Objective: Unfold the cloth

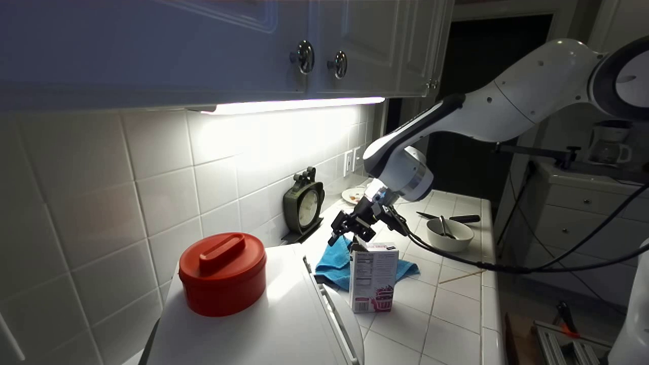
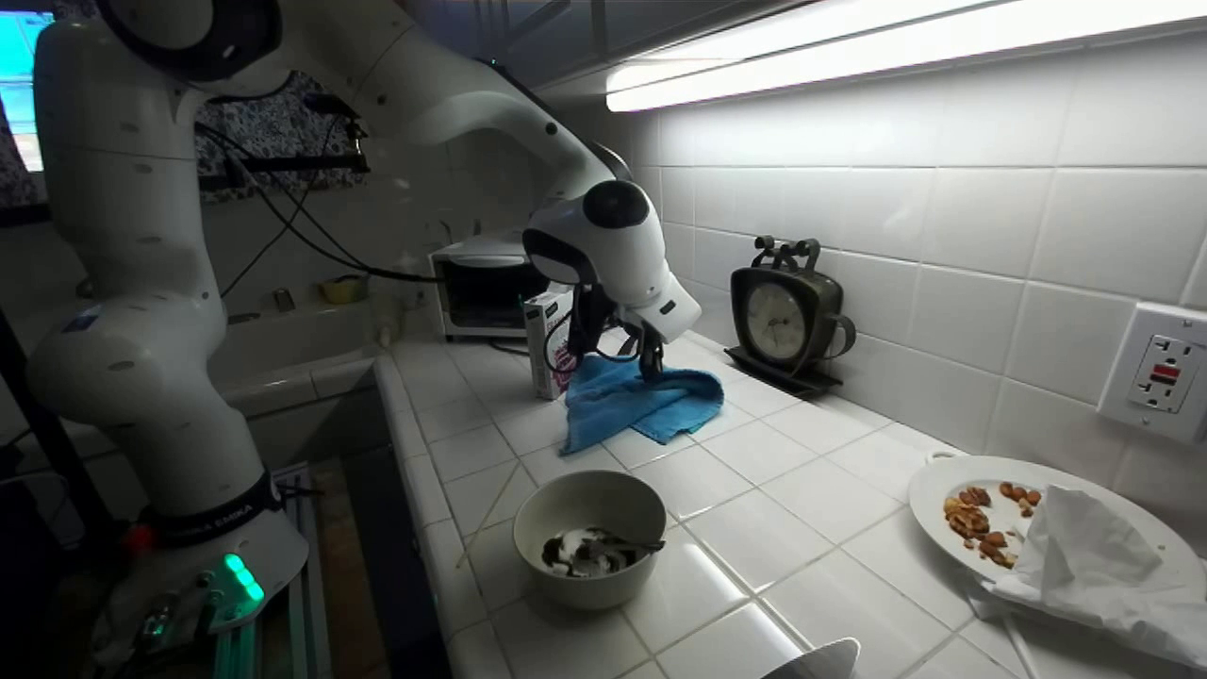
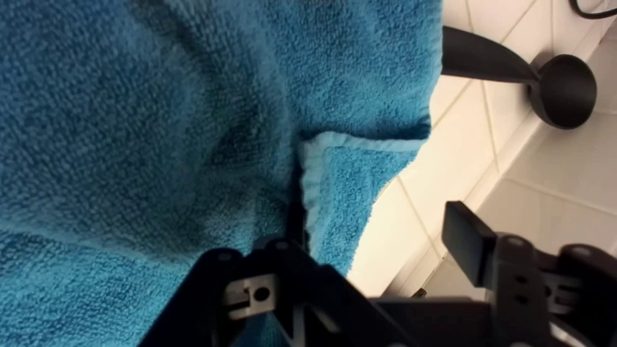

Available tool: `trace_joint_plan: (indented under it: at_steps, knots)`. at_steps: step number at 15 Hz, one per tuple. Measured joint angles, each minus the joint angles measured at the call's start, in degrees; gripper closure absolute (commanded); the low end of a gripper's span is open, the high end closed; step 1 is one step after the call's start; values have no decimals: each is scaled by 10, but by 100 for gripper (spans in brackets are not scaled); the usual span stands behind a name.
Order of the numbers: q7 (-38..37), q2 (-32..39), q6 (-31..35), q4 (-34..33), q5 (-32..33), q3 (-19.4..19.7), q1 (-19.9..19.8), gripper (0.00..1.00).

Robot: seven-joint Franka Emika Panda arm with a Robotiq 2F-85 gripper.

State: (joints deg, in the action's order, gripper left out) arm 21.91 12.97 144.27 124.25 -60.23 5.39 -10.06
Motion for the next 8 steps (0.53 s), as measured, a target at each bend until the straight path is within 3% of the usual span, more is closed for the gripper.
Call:
trace_joint_plan:
  at_steps: [1, 8]
  knots:
    - [1, 0, 0, 0, -2, -1, 0, 52]
    - [3, 1, 0, -1, -3, -6, 1, 99]
